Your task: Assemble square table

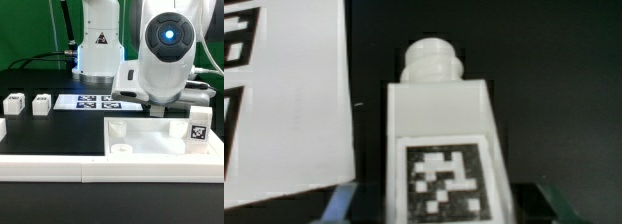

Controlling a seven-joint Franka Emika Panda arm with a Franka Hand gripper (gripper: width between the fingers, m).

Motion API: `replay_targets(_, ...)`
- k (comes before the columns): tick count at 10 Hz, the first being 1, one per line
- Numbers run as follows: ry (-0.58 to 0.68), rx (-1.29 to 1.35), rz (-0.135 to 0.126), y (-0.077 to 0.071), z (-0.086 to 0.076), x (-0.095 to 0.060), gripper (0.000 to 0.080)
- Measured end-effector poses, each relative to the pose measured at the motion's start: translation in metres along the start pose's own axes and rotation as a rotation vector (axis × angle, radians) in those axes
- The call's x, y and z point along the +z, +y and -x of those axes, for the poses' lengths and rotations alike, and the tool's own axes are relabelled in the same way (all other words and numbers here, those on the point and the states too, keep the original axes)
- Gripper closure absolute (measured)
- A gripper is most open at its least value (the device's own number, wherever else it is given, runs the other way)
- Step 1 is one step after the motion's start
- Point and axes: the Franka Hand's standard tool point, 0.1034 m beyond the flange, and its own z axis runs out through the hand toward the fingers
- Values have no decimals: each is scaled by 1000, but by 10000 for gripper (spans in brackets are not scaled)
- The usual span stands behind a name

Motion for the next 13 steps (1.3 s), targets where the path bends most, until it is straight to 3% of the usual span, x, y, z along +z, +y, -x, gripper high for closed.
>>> replay_targets(2,0,1,-1,0,0,0,511)
replay_targets(3,-14,-22,4,5,3,-9,511)
replay_targets(4,-5,-41,-6,16,5,-44,511)
replay_targets(7,69,-21,-75,48,9,-104,509)
replay_targets(8,86,-10,-87,55,8,-113,509)
replay_targets(12,343,-17,-100,50,-5,-122,509)
replay_targets(13,434,-27,-101,53,-11,-138,509)
